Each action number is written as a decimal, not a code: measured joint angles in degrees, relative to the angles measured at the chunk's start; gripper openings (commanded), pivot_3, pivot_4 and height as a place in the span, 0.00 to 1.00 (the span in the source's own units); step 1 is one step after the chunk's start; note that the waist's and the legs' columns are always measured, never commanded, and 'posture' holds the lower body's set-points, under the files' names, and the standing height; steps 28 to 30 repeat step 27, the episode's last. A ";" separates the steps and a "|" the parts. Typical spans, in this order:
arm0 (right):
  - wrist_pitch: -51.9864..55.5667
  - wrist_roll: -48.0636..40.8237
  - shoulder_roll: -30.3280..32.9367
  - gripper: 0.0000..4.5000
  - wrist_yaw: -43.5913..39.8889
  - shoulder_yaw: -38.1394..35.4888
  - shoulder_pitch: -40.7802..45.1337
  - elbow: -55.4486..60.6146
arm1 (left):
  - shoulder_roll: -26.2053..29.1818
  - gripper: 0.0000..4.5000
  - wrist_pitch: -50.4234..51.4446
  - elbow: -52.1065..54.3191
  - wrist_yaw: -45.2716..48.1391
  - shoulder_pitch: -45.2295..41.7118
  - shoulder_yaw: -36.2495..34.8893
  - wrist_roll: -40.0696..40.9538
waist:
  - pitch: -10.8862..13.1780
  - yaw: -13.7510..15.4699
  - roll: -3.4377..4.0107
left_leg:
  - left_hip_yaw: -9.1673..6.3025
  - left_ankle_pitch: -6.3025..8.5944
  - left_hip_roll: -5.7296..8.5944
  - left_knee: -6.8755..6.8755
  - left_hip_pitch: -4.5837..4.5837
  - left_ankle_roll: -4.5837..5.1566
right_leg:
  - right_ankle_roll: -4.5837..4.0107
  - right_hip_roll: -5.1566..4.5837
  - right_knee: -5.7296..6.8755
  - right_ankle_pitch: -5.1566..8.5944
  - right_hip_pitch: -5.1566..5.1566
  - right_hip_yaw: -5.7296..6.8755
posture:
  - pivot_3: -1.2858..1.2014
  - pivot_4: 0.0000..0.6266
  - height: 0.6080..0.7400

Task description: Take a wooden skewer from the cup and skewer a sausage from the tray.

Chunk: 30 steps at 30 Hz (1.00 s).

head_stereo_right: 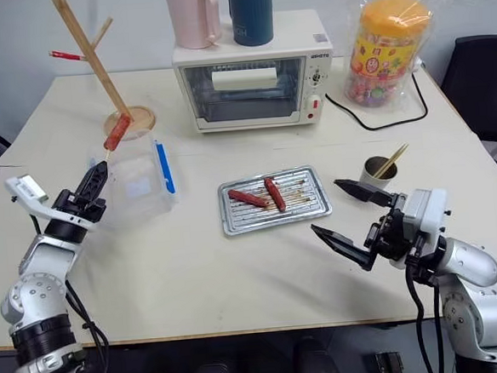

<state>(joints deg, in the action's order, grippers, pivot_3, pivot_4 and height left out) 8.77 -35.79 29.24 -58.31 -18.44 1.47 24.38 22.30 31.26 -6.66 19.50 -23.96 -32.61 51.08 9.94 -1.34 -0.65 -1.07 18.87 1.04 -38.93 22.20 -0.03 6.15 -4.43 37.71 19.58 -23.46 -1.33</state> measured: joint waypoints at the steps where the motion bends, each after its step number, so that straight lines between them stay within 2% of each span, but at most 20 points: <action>1: -0.01 -0.01 0.21 1.00 0.09 0.02 0.22 -0.09 | -0.14 0.06 0.10 -0.84 -0.45 -0.42 0.07 0.00 | 0.00 -0.01 0.00 | 0.00 0.00 0.00 0.00 0.00 0.00 | 0.00 0.00 0.00 0.00 -0.01 0.00 | 0.52 0.24 1.00; 9: 0.01 -0.66 1.95 1.00 -0.04 0.03 0.47 -0.49 | -0.57 0.48 0.74 -0.26 -0.96 -0.07 0.15 0.29 | 0.00 -0.05 0.00 | 0.00 0.00 -0.01 0.00 0.00 -0.01 | 0.00 0.00 -0.01 0.00 0.00 -0.01 | 0.52 0.24 1.00; 12: 0.03 -0.99 2.69 1.00 -0.45 0.02 0.36 -0.86 | 2.35 0.61 0.70 1.56 2.81 2.15 1.74 -0.68 | 0.00 -0.12 0.00 | 0.00 -0.01 -0.01 0.01 0.00 -0.02 | 0.00 0.00 -0.02 0.00 -0.01 -0.01 | 0.52 0.24 1.00; 14: 0.19 -1.39 3.68 1.00 -1.02 0.02 0.15 -1.39 | 6.46 0.72 -0.57 2.79 8.93 4.39 4.64 -3.21 | 0.00 -0.10 0.01 | 0.00 -0.01 -0.01 0.02 0.00 -0.03 | 0.00 0.00 -0.04 0.00 -0.01 -0.01 | 0.52 0.24 1.00; 15: 0.22 -1.47 3.89 1.00 -1.28 0.03 0.04 -1.49 | 8.12 0.72 -1.96 3.58 12.31 5.25 5.91 -4.57 | 0.00 -0.08 0.00 | 0.00 -0.01 -0.01 0.02 0.00 -0.03 | 0.00 -0.01 -0.04 0.00 -0.01 -0.01 | 0.52 0.24 1.00; 18: 0.23 -1.38 5.71 1.00 -3.54 0.41 -2.13 -1.93 | 18.00 0.72 -10.68 6.30 29.26 9.71 13.09 -12.06 | -0.01 -0.08 0.05 | 0.04 0.00 0.01 0.13 -0.05 -0.05 | -0.03 -0.03 -0.26 0.01 0.03 -0.04 | 0.52 0.24 1.00; 20: 0.08 -0.74 6.42 1.00 -5.03 1.31 -3.80 -2.49 | 24.78 0.72 -20.24 6.44 40.61 13.07 17.91 -18.90 | 0.00 -0.09 0.09 | 0.08 0.00 0.01 0.23 -0.08 -0.05 | -0.05 -0.04 -0.46 0.03 0.05 -0.07 | 0.52 0.24 1.00; 22: -1.19 1.24 6.76 1.00 -6.15 2.63 -5.46 -3.19 | 27.78 0.72 -28.09 5.76 46.41 15.45 21.39 -24.84 | -0.01 -0.07 0.14 | 0.10 -0.02 0.00 0.38 -0.13 -0.04 | -0.05 -0.07 -0.60 0.03 0.11 -0.08 | 0.52 0.24 1.00; 25: -4.94 6.36 6.96 1.00 -6.67 4.34 -8.73 -5.79 | 28.88 0.72 -35.99 4.18 50.21 18.43 24.47 -30.75 | -0.01 -0.03 0.14 | 0.10 -0.03 0.00 0.51 -0.13 -0.02 | -0.05 -0.08 -0.67 0.02 0.09 -0.10 | 0.52 0.24 1.00; 30: -6.19 8.64 6.86 1.00 -5.85 4.77 -10.10 -6.92 | 28.55 0.72 -38.71 3.31 51.28 19.70 24.73 -31.58 | -0.01 -0.04 0.13 | 0.11 -0.03 -0.01 0.55 -0.11 -0.02 | -0.05 -0.07 -0.67 0.02 0.04 -0.10 | 0.52 0.24 1.00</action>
